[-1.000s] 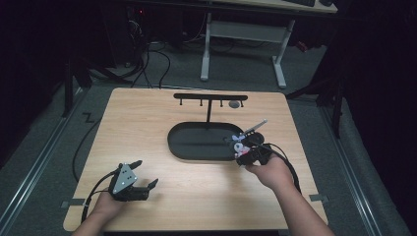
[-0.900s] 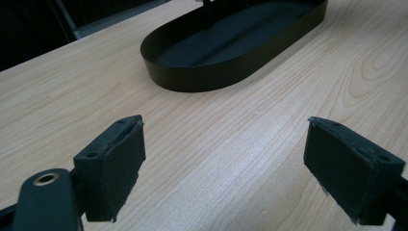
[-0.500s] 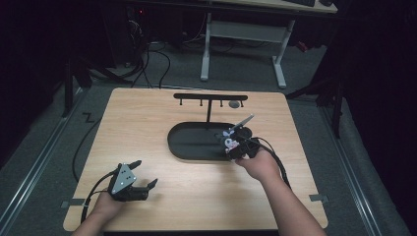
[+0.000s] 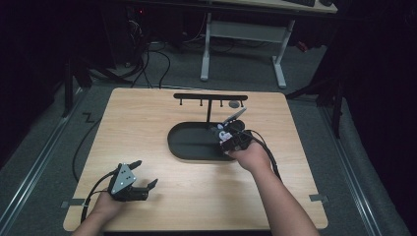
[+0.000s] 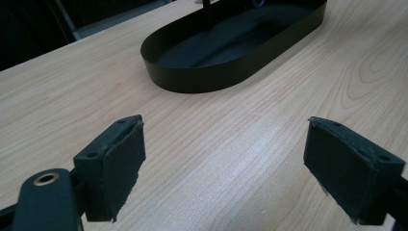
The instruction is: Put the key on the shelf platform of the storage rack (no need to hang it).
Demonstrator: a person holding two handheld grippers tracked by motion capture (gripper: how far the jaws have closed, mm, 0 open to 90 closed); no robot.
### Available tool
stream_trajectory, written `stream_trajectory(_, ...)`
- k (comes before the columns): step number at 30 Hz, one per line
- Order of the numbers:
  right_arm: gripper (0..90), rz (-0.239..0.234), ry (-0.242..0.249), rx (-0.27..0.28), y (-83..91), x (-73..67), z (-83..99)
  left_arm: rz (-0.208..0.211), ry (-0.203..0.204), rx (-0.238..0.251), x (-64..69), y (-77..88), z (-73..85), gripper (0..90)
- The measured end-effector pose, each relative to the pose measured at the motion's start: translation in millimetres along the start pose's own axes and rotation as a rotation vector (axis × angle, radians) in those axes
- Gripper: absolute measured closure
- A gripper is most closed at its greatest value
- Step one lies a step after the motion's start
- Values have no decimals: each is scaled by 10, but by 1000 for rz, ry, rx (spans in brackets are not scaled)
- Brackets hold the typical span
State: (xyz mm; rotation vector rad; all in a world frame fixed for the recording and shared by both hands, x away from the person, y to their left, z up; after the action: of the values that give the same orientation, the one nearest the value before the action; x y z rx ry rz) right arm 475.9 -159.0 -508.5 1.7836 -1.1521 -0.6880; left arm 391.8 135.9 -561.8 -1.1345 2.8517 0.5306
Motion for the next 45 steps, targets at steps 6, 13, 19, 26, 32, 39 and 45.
stream_trajectory(6, 486, -3, -2, -6, -135, -26, -103, -1, 4, 2, -5, 2, -1, 154)
stream_trajectory(13, 486, 5, 20, -13, -204, -63, -204, 0, 4, 2, -8, 4, 0, 154)
stream_trajectory(19, 486, 15, 19, 0, -231, -82, -287, 2, 4, 4, -6, 3, -2, 154)
stream_trajectory(26, 485, 20, 26, -10, -348, -39, -234, 3, 4, 4, -6, 6, -2, 154)
stream_trajectory(32, 485, 17, 16, -47, -400, 5, -77, 4, 5, 3, -7, 1, -2, 154)
stream_trajectory(39, 484, 13, 17, -71, -336, 14, 8, 2, 6, -1, -5, -3, 0, 154)
stream_trajectory(45, 483, 9, 20, -75, -396, 12, 6, -1, 5, -1, -8, 1, 2, 154)
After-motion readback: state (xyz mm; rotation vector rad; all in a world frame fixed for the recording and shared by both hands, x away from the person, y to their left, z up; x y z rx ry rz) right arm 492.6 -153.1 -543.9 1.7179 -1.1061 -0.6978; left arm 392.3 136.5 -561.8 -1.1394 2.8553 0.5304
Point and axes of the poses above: each handheld gripper's, and its own axes: y roughly backward along the jaws, z roughly out of its underside, x roughly to its right, the point moved 9 cm from there along -y, roughly forward along the jaws, and after that the axes turned 7 degrees about x, right-handed, at the moved point
